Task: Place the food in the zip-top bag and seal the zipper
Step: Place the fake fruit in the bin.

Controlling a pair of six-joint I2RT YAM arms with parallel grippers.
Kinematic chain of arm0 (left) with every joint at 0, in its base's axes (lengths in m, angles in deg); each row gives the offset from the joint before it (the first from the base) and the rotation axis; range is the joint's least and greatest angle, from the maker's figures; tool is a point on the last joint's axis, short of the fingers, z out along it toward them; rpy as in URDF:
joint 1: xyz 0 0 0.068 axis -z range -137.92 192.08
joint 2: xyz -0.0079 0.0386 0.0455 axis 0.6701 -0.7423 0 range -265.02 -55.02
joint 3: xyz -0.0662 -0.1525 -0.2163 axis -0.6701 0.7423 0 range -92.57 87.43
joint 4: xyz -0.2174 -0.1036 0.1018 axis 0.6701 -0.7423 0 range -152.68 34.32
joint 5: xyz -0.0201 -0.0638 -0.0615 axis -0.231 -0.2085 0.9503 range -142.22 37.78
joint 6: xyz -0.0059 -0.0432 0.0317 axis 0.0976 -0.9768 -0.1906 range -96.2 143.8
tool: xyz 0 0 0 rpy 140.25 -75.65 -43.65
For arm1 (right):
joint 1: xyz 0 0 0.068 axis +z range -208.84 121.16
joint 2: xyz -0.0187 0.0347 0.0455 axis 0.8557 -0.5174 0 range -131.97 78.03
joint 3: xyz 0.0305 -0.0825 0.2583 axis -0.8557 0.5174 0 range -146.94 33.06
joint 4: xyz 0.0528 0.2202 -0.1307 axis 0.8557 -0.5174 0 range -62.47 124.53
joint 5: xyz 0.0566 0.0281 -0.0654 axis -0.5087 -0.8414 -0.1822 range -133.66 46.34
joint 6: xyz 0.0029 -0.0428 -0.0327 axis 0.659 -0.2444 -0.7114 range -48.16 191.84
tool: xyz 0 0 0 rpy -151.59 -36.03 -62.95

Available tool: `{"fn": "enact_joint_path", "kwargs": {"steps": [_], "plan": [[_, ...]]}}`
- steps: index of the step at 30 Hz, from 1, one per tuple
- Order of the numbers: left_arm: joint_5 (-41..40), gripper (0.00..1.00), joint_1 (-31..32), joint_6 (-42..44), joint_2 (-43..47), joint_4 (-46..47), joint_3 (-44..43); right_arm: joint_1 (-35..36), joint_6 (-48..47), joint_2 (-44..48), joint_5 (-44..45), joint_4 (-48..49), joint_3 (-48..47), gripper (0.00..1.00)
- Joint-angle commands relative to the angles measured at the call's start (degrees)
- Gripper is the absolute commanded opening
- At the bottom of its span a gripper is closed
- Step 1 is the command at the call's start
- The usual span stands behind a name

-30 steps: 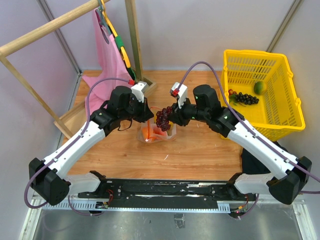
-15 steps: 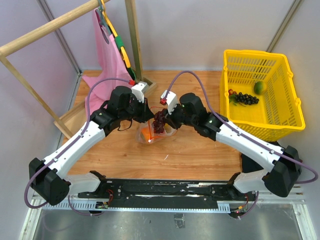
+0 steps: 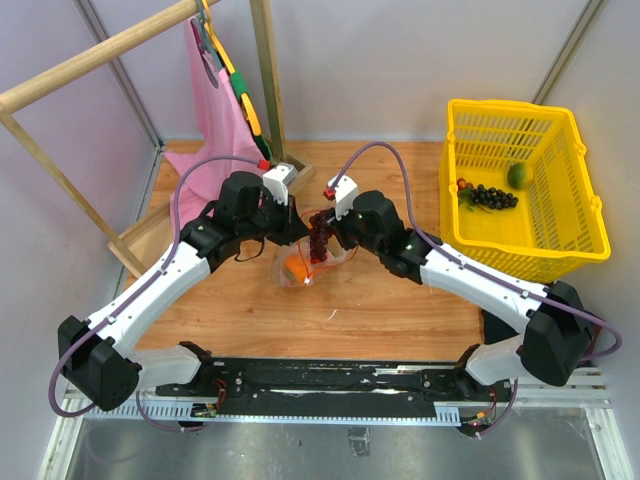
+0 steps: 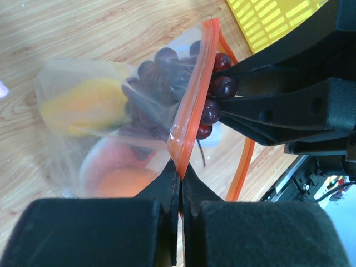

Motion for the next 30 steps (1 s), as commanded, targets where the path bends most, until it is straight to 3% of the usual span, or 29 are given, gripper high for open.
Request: {"fn": "enact_joint_path", "kwargs": {"steps": [1, 12, 21, 30], "plan": [[1.9, 0.0, -0.3, -0.4, 0.7, 2.3, 0.2, 2.0, 3.4, -1.4, 0.9, 5.9, -0.4, 0.08], [1.7, 0.0, -0.3, -0.6, 1.3, 2.5, 0.4, 2.4, 6.8, -4.3, 5.5, 3.7, -1.1, 0.54], [0.8, 0.0, -0.4, -0.9, 1.4, 2.4, 0.4, 2.5, 6.2, 2.1, 2.7, -1.7, -2.3, 0.61], [0.9, 0.0, -0.6, -1.0, 1.5, 2.5, 0.4, 2.4, 10.7, 8.4, 9.6, -13.0, -1.0, 0.62]]}}
